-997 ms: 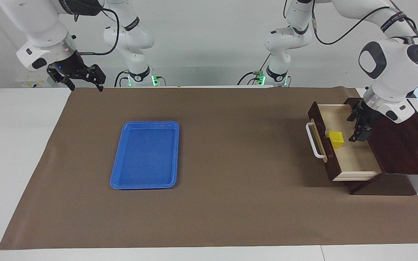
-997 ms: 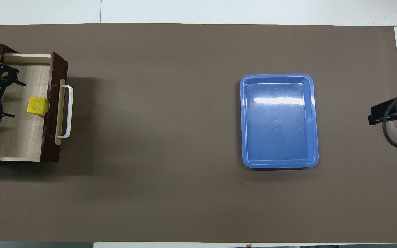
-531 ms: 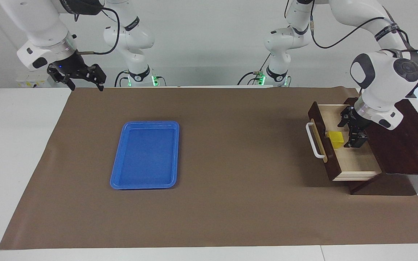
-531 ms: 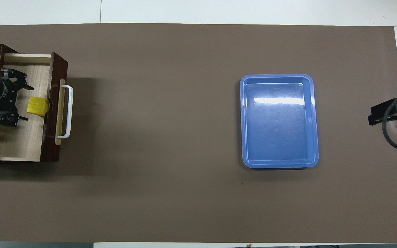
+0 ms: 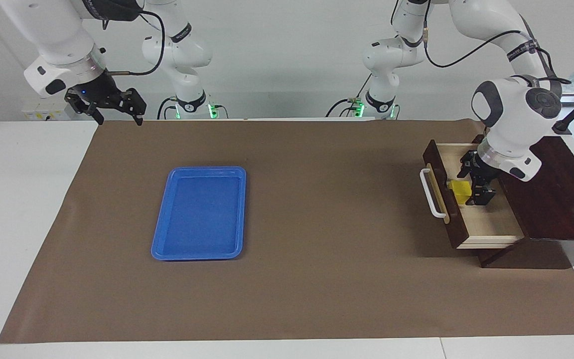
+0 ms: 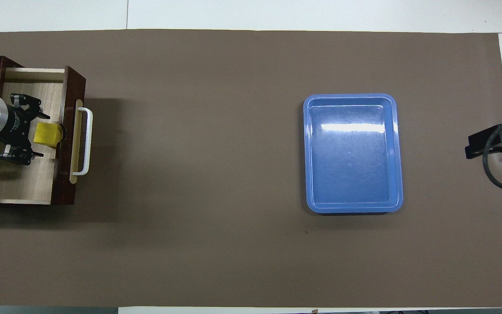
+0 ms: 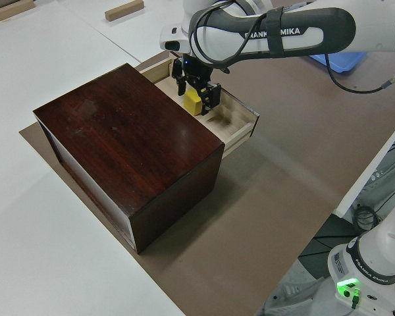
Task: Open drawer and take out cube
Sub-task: 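Lower the left gripper into the drawer and grasp the yellow cube, then lift the cube with the left gripper while the right gripper approaches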
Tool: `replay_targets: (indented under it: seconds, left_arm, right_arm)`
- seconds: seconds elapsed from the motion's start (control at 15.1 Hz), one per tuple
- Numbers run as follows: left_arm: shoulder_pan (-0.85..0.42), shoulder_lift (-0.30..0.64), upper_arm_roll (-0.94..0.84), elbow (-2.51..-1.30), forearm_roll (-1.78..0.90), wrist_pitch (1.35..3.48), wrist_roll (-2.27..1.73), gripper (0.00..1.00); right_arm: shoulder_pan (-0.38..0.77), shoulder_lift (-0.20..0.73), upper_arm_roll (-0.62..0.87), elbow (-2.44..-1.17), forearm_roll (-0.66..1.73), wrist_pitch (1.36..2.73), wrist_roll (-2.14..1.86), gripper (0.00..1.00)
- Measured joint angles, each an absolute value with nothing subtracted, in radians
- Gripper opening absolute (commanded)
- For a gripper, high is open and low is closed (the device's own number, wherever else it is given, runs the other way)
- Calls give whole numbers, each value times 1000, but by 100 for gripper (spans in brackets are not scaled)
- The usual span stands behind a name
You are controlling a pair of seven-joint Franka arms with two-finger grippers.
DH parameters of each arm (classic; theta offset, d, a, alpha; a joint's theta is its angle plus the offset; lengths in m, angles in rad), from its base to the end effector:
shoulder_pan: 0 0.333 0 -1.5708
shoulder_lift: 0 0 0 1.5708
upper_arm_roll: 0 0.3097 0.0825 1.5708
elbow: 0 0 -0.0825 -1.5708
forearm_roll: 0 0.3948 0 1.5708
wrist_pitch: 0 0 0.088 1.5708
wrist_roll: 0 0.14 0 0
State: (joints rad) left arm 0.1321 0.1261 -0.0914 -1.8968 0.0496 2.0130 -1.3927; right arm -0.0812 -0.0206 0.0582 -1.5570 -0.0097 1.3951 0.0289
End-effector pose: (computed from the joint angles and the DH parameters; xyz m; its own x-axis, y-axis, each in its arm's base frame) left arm 0.5979 0.0299 0.3911 0.1577 0.9870 0.0309 0.9874 -0.1573 -0.0153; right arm 0.5351 -0.0135 0.5894 0.9886 -0.0535 -0.1405 -0.0519 -0.9985 0.0150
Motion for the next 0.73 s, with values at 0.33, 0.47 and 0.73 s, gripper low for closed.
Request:
replay_targets:
  seconds: [0.33,0.47,0.73]
  left_arm:
    - [132,117,-92,-1903,50,2013,-1400,0]
    - [131,116,-94,-1904,50,2013,-1403,0]
    - [129,116,-95,-1847,50,1956,-1408,0]
  right_arm:
    - [-83,-51,57,-1681,111,1484,219,100]
    - [-83,-63,57,-1750,172,1540,306,100]
    - [-82,-64,57,-1840,321,1592,531,100]
